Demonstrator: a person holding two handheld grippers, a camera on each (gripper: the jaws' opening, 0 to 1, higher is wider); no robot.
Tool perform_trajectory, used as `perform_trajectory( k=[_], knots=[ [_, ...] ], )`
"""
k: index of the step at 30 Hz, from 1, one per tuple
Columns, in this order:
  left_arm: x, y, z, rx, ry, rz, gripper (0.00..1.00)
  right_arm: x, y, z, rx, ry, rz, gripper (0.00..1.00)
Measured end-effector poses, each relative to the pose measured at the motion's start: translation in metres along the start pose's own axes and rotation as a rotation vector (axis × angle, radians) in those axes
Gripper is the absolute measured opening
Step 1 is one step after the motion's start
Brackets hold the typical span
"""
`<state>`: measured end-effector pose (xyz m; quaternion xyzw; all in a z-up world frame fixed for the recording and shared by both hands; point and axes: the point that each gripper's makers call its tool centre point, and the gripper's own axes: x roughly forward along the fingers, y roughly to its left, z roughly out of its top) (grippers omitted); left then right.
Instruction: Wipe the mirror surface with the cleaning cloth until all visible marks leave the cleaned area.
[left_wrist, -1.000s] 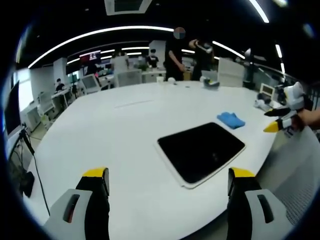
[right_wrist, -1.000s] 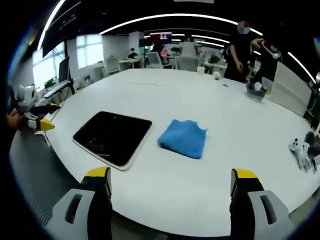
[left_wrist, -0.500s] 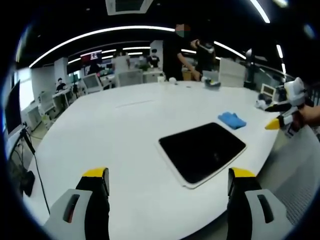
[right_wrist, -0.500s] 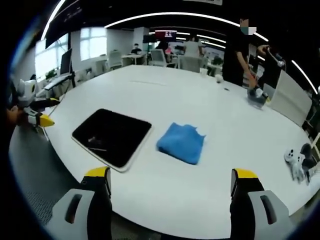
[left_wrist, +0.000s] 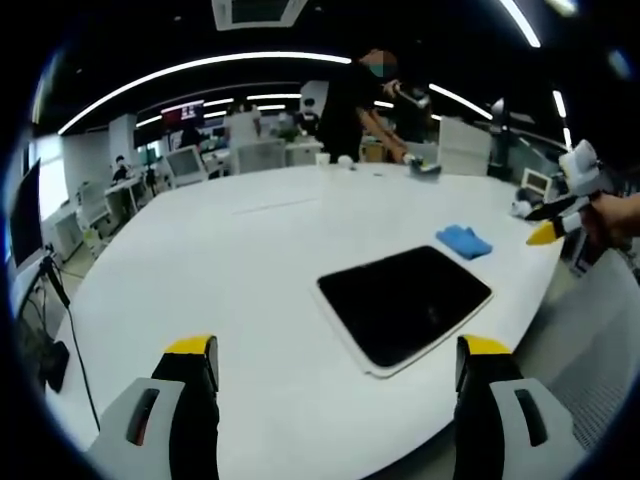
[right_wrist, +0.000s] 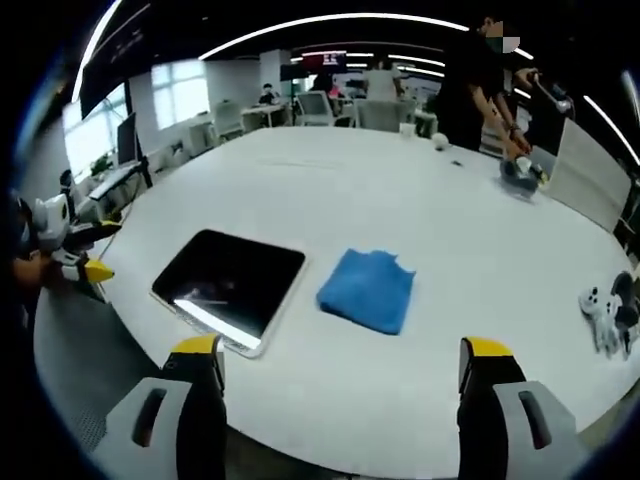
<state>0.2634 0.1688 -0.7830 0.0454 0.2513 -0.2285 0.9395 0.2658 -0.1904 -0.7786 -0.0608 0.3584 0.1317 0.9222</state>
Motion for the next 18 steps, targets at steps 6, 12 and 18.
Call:
perform_trajectory(
  k=[6, 12, 18],
  knots=[
    [0.001, 0.000, -0.004, 0.008, 0.026, 0.003, 0.99, 0.005, -0.003, 0.005, 0.071, 0.103, 0.036, 1.00],
    [0.000, 0.000, -0.002, 0.002, 0.014, 0.002, 0.99, 0.011, -0.009, 0.028, 0.044, 0.118, 0.019, 0.97],
    [0.001, -0.006, -0.004, 0.008, 0.022, -0.031, 0.99, 0.020, -0.011, 0.041, 0.036, 0.157, 0.027, 0.95]
  ],
)
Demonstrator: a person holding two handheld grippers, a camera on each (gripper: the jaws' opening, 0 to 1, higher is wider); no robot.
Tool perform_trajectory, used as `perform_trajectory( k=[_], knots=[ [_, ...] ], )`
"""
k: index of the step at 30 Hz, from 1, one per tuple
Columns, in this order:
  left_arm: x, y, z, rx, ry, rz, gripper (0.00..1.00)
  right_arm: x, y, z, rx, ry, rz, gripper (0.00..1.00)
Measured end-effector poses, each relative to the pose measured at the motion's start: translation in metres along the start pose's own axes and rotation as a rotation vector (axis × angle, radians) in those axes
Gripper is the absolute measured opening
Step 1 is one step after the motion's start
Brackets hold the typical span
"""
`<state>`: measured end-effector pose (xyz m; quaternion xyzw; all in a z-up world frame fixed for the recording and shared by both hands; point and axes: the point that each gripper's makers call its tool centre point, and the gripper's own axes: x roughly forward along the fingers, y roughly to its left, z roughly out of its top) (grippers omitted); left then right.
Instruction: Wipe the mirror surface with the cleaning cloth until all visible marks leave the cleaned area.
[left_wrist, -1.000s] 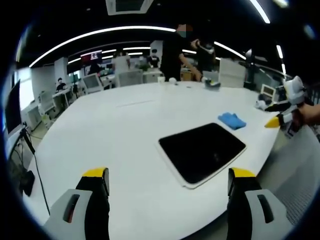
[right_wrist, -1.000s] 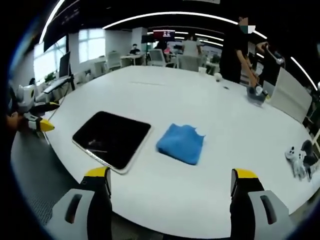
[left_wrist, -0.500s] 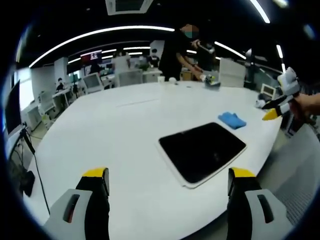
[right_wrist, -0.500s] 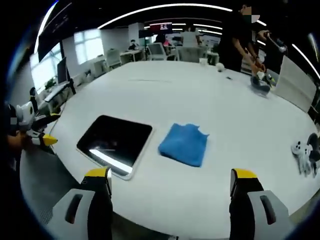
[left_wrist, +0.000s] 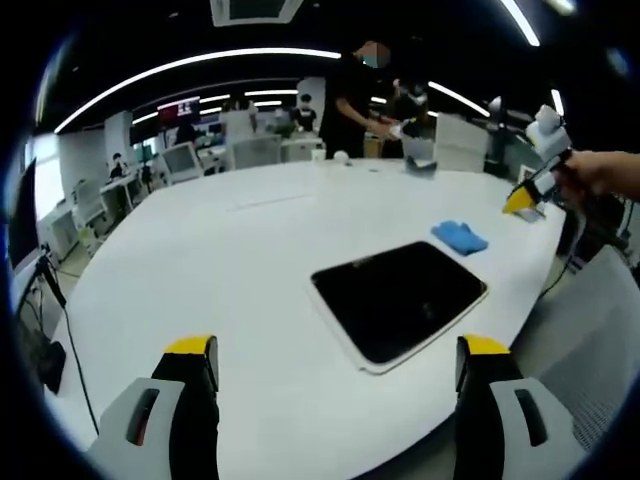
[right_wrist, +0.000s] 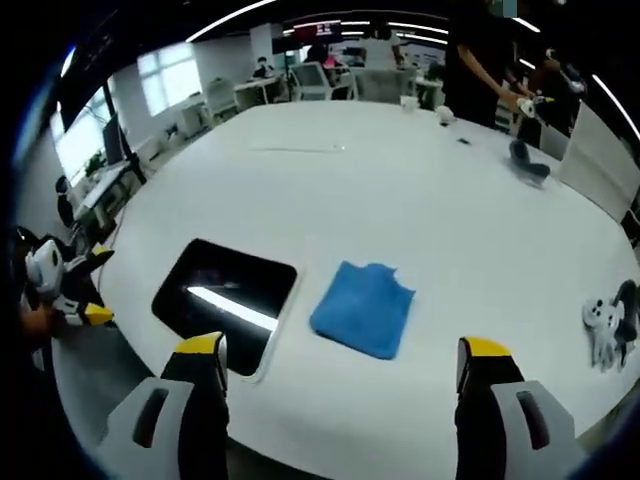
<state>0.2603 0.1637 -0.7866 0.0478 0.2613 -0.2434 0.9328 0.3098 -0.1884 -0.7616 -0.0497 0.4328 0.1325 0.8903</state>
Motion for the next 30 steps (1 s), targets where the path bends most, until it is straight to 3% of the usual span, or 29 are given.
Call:
perform_trajectory(
  k=[10, 18, 30],
  knots=[
    [0.001, -0.002, 0.001, -0.004, -0.004, -0.016, 0.99, 0.014, -0.004, 0.010, -0.006, 0.122, 0.021, 0.89],
    [0.001, -0.003, 0.001, -0.001, -0.003, -0.022, 0.99, 0.019, -0.008, 0.024, 0.065, 0.135, 0.012, 0.87],
    [0.000, 0.000, 0.001, -0.009, -0.009, -0.010, 0.99, 0.029, -0.008, 0.028, 0.058, 0.153, 0.028, 0.81]
  ],
)
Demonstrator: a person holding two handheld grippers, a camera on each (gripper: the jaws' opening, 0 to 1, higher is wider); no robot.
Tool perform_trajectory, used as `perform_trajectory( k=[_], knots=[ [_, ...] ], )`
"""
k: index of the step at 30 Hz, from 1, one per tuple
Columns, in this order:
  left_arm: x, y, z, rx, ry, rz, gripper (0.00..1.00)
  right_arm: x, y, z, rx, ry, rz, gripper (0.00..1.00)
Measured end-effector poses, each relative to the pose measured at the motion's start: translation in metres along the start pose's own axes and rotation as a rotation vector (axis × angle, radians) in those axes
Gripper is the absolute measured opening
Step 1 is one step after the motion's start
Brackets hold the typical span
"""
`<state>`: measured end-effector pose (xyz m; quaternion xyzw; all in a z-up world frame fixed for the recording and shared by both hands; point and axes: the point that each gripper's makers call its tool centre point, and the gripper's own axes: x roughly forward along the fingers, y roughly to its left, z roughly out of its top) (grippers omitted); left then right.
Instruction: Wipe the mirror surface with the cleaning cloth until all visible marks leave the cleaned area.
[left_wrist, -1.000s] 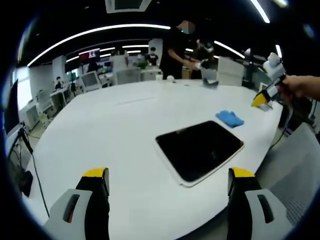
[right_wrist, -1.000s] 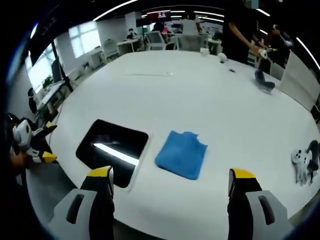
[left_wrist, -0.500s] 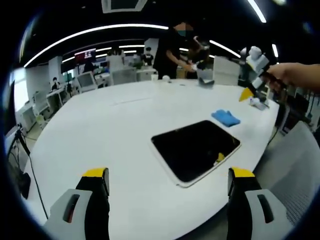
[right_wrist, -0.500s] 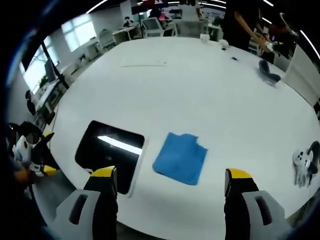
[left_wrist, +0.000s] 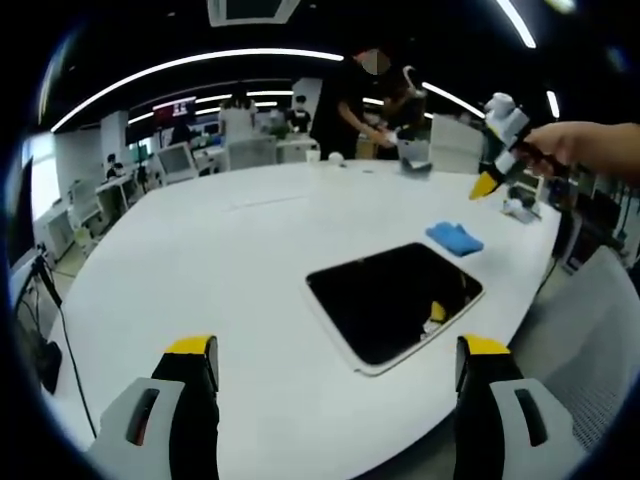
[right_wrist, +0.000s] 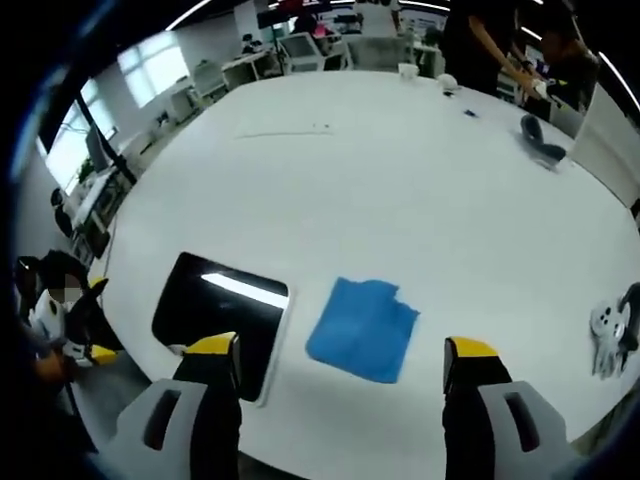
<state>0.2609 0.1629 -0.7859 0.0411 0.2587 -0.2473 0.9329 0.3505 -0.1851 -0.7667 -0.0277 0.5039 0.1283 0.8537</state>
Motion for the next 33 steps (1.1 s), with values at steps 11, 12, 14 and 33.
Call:
perform_trajectory(
  k=[11, 12, 14, 33],
  knots=[
    [0.000, 0.004, -0.001, -0.011, -0.002, 0.015, 0.99, 0.024, -0.004, -0.015, 0.024, 0.039, 0.019, 0.59],
    [0.000, 0.004, -0.001, -0.012, -0.002, 0.015, 0.99, 0.028, -0.006, -0.016, 0.022, 0.042, 0.013, 0.54],
    [0.000, 0.004, -0.001, -0.014, -0.001, 0.015, 0.99, 0.032, -0.007, -0.017, 0.008, 0.037, 0.013, 0.49],
    [0.001, 0.004, -0.006, -0.021, 0.020, 0.016, 0.99, 0.079, -0.020, -0.018, 0.068, 0.016, -0.036, 0.28]
  ],
)
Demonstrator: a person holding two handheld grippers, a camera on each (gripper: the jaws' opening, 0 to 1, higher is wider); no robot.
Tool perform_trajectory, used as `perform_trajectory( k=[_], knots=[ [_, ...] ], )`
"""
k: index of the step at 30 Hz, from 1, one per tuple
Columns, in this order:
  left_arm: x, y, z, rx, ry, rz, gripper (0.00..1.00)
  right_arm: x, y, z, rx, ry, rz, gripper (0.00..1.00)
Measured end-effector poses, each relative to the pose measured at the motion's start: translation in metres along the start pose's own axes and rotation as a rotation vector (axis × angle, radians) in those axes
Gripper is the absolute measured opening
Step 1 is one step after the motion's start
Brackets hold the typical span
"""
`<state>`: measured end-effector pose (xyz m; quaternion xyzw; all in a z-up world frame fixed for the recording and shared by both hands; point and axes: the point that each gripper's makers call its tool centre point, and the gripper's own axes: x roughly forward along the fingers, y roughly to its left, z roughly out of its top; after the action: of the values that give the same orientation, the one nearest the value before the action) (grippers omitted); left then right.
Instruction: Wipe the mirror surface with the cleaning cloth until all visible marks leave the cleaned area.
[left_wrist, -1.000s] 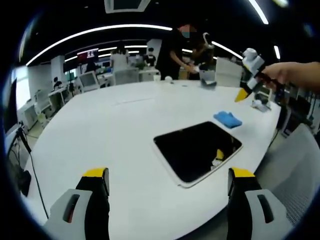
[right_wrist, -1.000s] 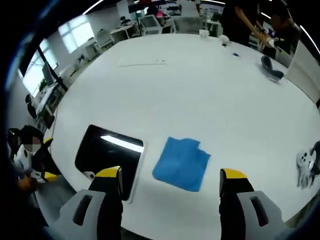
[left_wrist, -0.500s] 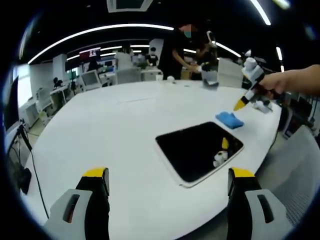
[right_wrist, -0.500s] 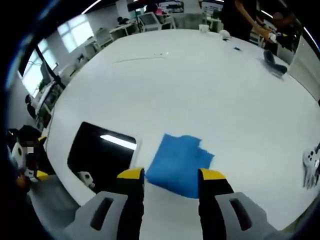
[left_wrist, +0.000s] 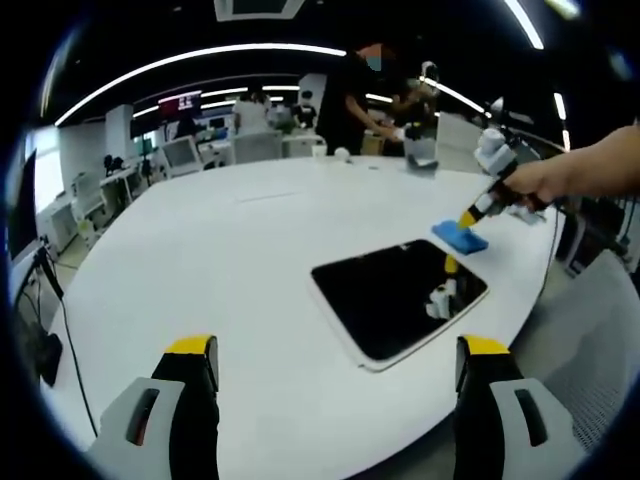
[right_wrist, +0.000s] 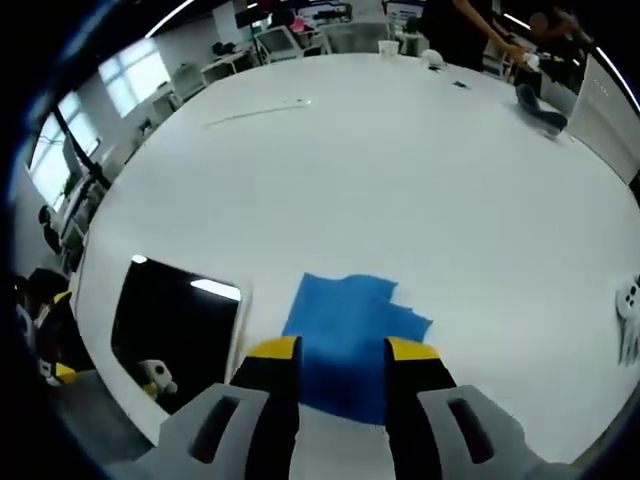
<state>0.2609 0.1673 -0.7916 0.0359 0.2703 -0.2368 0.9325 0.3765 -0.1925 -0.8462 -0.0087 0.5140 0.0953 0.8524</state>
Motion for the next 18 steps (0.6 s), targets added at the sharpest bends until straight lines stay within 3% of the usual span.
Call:
perform_trajectory(
  k=[7, 18],
  knots=[
    [0.000, -0.001, -0.001, -0.004, 0.004, -0.001, 0.99, 0.009, 0.000, -0.003, -0.031, 0.013, -0.039, 0.15],
    [0.000, 0.000, 0.001, -0.004, -0.005, -0.001, 0.99, 0.013, 0.000, -0.009, -0.044, 0.048, -0.075, 0.05]
  ],
)
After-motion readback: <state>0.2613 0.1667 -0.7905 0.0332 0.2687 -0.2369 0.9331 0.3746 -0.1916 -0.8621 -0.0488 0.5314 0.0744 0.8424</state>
